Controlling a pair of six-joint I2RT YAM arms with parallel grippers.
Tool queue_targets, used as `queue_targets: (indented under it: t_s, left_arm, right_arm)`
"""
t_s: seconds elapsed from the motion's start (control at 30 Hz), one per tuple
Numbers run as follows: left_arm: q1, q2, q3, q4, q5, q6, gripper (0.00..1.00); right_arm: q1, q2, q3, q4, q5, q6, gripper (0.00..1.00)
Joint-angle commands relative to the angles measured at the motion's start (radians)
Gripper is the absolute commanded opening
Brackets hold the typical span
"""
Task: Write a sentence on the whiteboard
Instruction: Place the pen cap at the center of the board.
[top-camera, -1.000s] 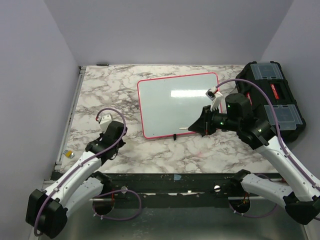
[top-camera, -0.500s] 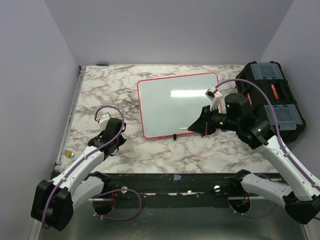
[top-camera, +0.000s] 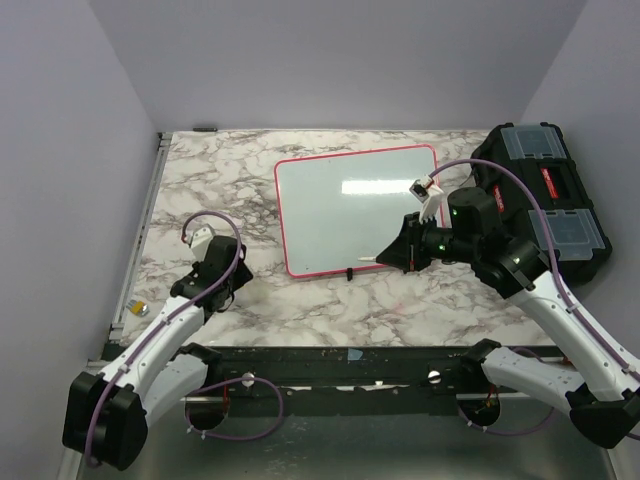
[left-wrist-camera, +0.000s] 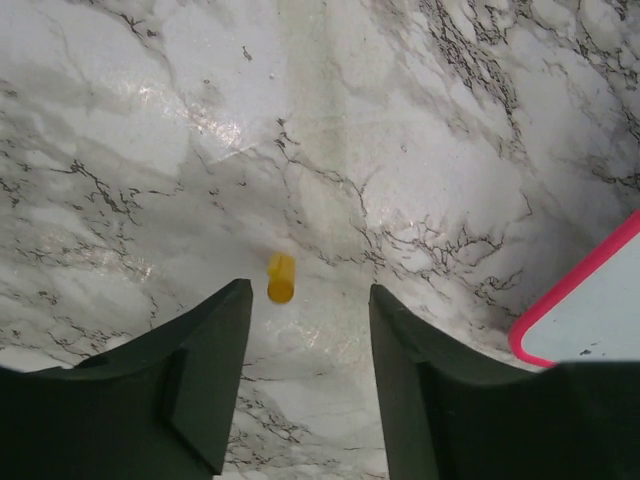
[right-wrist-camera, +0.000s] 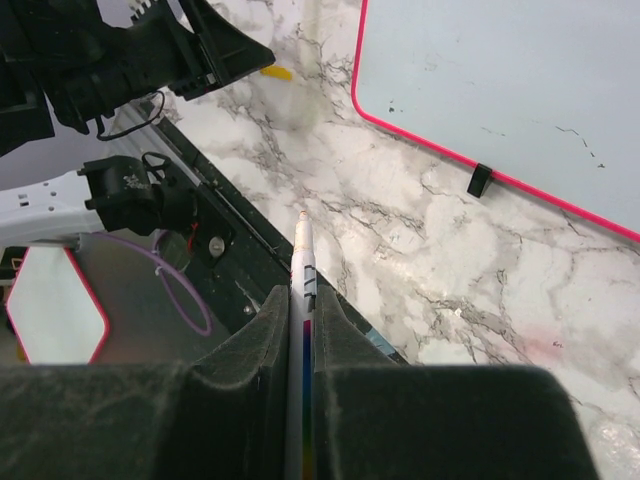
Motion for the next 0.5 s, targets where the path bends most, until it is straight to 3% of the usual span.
queue_targets:
  t_s: [0.0,0.13,0.2,0.3,0.47]
  left_arm:
    - [0.011,-0.061,0.003,-0.042,-0.045,0.008,0.58]
    - [0.014,-0.113,0.008,-0.067,-0.070,0.009,0.78]
    - [0.015,-0.137,0.015,-0.082,-0.079,0.015,0.97]
    - [0.014,-0.167,0.039,-0.120,-0.083,0.028,0.98]
    - [0.014,-0.219,0.053,-0.067,0.044,0.173,0.98]
  right_arm:
    - [-0.001,-0.012,-0.010,0.008,-0.001,-0.013,0.01]
    - [-0.001,-0.021,-0.011,0.006,-0.001,-0.007,0.01]
    - [-0.001,-0.025,-0.013,0.004,0.000,-0.004,0.01]
    - [-0.001,-0.028,-0.015,0.003,0.006,0.001,0.01]
    - [-0.001,-0.029,-0.038,0.017,0.009,0.015,0.01]
